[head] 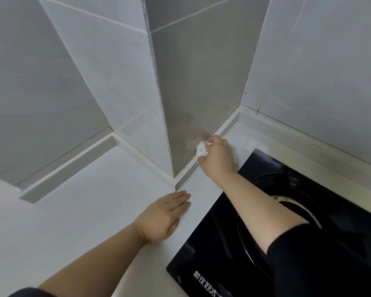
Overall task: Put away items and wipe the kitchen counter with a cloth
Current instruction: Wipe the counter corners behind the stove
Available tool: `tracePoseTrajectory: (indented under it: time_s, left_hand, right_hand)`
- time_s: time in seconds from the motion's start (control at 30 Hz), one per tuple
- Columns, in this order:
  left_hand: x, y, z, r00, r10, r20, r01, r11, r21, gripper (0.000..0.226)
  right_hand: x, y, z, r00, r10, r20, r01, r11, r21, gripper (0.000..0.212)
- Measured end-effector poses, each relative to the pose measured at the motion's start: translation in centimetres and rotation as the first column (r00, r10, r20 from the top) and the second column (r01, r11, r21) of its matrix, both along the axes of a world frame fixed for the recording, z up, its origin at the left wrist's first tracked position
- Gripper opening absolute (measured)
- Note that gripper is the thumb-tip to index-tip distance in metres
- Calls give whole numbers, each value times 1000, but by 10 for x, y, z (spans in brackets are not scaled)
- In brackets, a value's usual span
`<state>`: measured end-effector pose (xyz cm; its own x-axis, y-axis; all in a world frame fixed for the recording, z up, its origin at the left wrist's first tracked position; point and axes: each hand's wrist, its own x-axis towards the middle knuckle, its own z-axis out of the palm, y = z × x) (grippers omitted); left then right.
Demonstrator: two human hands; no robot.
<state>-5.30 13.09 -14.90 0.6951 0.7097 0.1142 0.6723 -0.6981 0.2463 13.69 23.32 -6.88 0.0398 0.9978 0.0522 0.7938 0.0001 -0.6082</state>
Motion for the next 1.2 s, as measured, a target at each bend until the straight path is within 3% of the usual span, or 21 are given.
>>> tracePoseTrajectory:
  time_s: [0.1,0.2,0.23,0.3,0.37,0.5,0.57,0.67,0.73,0.8,0.87,0.97,1.07,1.13,1.2]
  left_hand:
    - [-20,-6,4,998,41,-42,-38,997,70,52]
    - [-22,-18,7,990,134,-41,-129,986,107,57]
    - [-21,-21,6,987,152,-48,-145,983,115,56]
    - [-18,-24,2,982,179,-63,-170,977,128,46]
    - [-16,-24,1,976,203,-79,-193,974,118,45]
    - [-17,-27,1,964,256,-67,-250,964,87,44]
    - [-18,-29,0,939,342,-28,-340,939,55,43]
    - [-19,-31,0,893,450,13,-450,893,15,44]
    - [-19,-32,-1,893,449,31,-449,893,14,45]
    - [-19,-30,0,897,440,46,-441,897,20,44]
    - [-18,-31,-1,895,444,45,-445,895,27,45]
    - [-17,-32,-1,895,443,46,-445,895,29,45]
    - [-18,-33,-2,892,450,32,-451,893,1,46]
    - [-18,-32,0,891,453,13,-453,891,-22,47]
    - [-19,-34,3,902,432,10,-432,902,-25,46]
  right_hand:
    - [-12,-34,-5,974,199,111,-206,977,50,39]
    - [-4,-46,-1,916,390,-90,-395,917,-49,36]
    - [3,-42,4,920,327,-214,-350,933,-81,35]
    - [19,-25,7,926,60,-372,-107,989,-107,37]
    - [20,-10,6,930,-86,-358,43,991,-127,37]
    - [-20,-37,-5,945,-28,-327,-11,993,-116,28]
    - [-31,-65,-9,946,103,-309,-134,988,-80,33]
    - [-21,-72,-3,919,259,-297,-325,924,-201,32]
    - [-5,-50,7,936,131,-327,-226,936,-270,26]
    - [11,-21,15,939,-136,-317,31,948,-315,22]
    - [10,-8,8,968,-190,-164,134,943,-305,26]
    - [-16,-15,-22,994,-23,105,55,948,-314,8]
    - [-30,-40,-37,947,112,300,-38,970,-241,29]
    - [-26,-56,-29,911,253,324,-169,949,-264,37]
    - [-14,-65,-17,878,436,201,-342,862,-375,41]
